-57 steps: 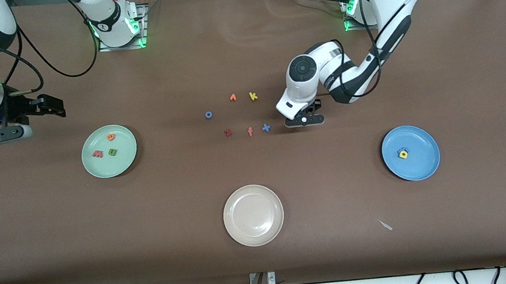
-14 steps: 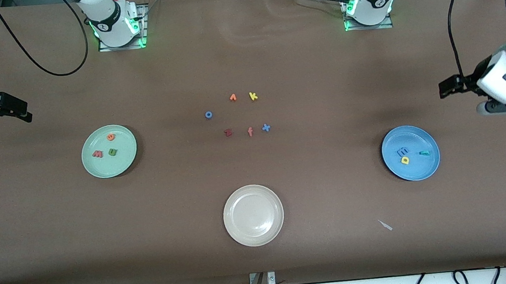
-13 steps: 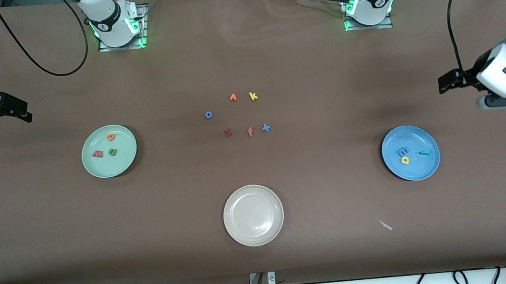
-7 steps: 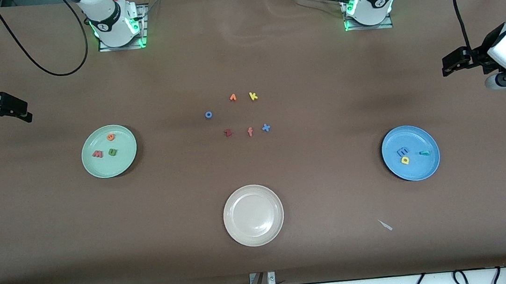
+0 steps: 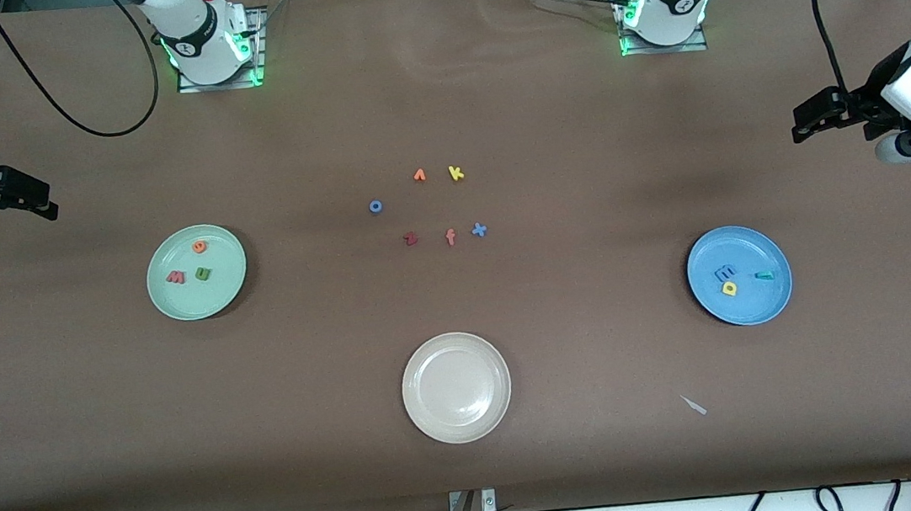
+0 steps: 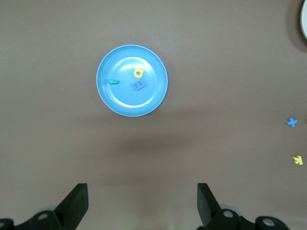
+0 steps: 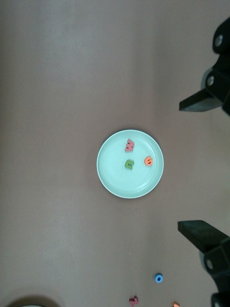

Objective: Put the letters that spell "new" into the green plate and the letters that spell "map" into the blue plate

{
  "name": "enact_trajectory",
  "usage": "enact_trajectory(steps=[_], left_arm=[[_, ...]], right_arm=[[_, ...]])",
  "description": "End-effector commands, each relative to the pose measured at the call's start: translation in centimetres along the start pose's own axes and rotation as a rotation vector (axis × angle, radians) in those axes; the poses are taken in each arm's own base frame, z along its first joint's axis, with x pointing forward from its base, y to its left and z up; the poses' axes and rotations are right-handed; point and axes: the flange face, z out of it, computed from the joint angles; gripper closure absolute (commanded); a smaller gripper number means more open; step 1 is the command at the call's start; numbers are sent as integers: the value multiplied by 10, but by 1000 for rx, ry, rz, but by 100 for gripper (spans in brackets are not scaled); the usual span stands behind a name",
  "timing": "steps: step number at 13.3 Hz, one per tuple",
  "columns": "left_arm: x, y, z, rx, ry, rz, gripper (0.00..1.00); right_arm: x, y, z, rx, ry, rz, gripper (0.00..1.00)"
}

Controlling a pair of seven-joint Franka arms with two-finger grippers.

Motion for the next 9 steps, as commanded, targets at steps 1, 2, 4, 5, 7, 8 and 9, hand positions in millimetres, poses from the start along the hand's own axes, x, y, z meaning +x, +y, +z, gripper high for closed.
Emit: enact_trajectory(steps=[1, 2, 4, 5, 7, 8, 9], left_arm=[[1, 0, -6, -26, 16, 4, 0], [2, -2, -4, -27, 13, 2, 0], [5, -9, 1, -22, 6, -7, 0], [6, -8, 1, -21, 5, -6, 0], [6, -8, 1, -19, 6, -6, 0], [6, -8, 1, -18, 6, -6, 0], [6, -8, 1, -19, 6, -5, 0]], right_arm=[[1, -1, -5, -4, 6, 3, 0], [1, -1, -5, -4, 6, 3, 0], [1, -1, -5, -4, 6, 3, 0], [1, -1, -5, -4, 6, 3, 0], [1, -1, -5, -4, 6, 3, 0], [1, -1, -5, -4, 8, 3, 0], [1, -1, -5, -4, 8, 3, 0]])
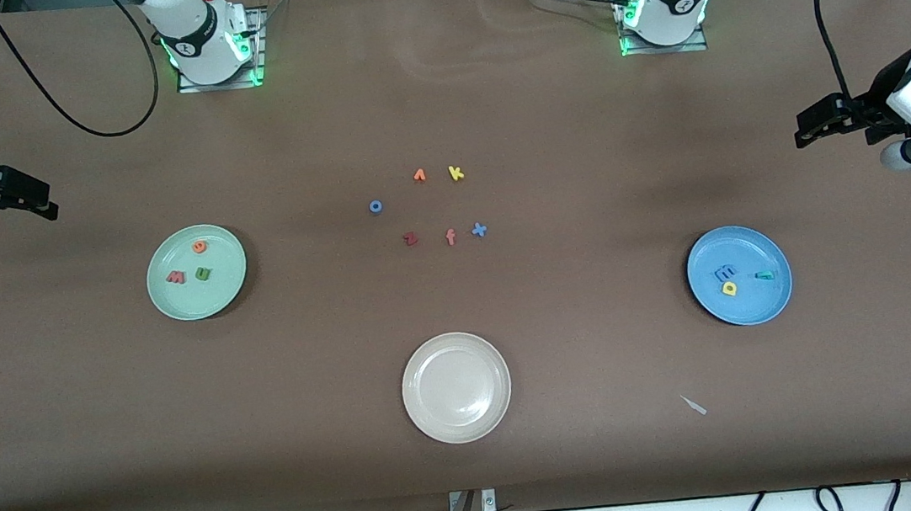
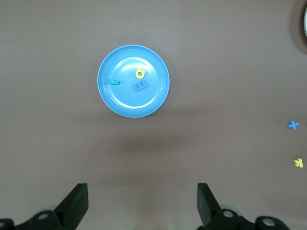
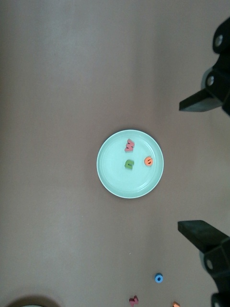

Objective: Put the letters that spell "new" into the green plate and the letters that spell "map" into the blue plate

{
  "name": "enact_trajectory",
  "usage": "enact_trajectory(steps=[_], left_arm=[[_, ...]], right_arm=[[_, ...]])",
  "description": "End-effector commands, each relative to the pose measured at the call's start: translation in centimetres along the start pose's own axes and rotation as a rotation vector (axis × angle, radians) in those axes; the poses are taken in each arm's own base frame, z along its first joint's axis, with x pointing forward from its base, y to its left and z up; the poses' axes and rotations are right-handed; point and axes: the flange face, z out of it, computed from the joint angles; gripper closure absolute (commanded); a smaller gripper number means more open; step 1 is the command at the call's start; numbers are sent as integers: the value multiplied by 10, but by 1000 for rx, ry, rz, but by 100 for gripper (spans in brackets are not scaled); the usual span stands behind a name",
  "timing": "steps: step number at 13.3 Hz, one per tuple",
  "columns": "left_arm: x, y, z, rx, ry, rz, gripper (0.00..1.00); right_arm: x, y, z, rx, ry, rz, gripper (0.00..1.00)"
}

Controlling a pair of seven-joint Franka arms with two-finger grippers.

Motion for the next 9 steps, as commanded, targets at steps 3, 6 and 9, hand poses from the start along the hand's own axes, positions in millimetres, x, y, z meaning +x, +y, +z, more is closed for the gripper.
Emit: enact_trajectory(steps=[3, 6, 9], left_arm=[[5, -1, -6, -15, 38, 8, 0], [4, -2, -5, -16, 34, 7, 0], [4, -1, -3, -16, 29, 8, 0]], right_arm=[[1, -9, -6, -4, 9, -11, 0], [1, -9, -6, -5, 9, -11, 0], [1, -8, -7, -12, 12, -16, 0]])
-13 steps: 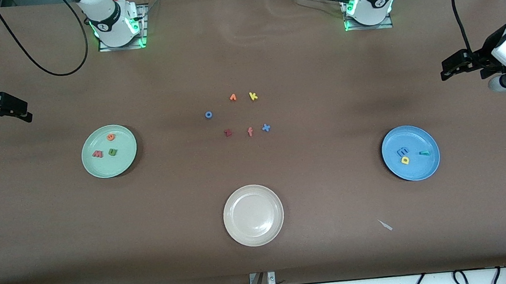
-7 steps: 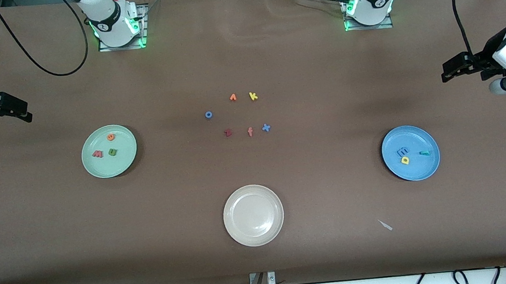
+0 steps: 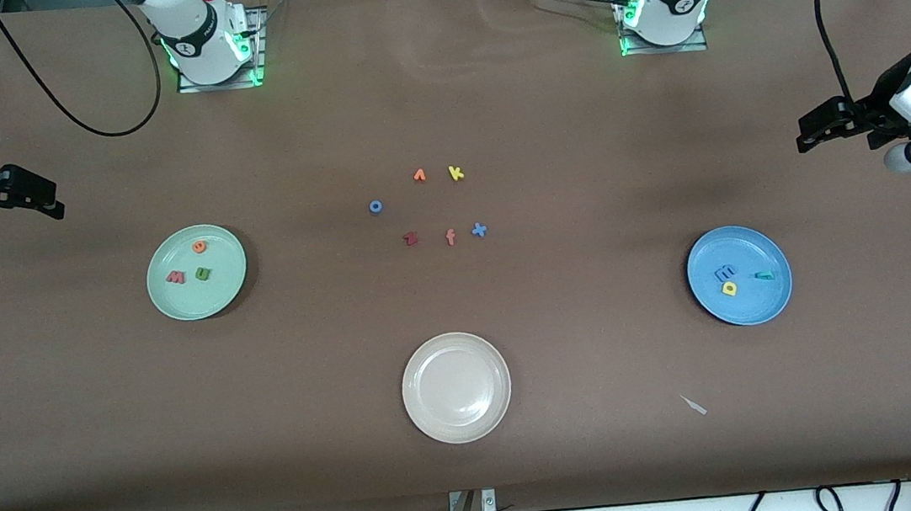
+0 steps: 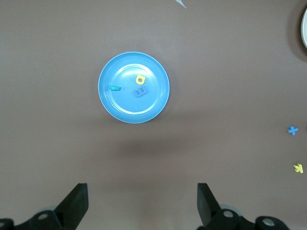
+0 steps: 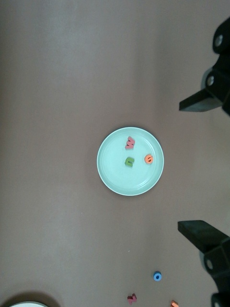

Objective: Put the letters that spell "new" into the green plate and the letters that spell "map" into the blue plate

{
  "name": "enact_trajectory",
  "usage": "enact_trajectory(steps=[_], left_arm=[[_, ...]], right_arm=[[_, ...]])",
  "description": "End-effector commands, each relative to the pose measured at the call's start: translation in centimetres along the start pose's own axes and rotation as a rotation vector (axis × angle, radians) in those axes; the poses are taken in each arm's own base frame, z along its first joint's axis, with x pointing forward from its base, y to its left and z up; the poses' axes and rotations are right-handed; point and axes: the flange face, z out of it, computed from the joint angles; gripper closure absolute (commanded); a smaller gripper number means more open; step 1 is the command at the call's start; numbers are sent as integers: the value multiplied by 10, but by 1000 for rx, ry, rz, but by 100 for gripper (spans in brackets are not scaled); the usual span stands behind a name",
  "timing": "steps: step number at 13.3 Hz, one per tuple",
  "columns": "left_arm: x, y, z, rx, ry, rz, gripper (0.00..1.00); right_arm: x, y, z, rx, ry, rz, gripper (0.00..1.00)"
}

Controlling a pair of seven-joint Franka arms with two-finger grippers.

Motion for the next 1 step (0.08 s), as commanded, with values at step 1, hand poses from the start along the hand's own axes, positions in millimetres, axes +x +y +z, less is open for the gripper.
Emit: enact_trajectory(steps=[1], left_arm=[[1, -1, -1, -16, 4, 8, 0]], right_arm=[[2, -1, -9, -12, 16, -9, 0]])
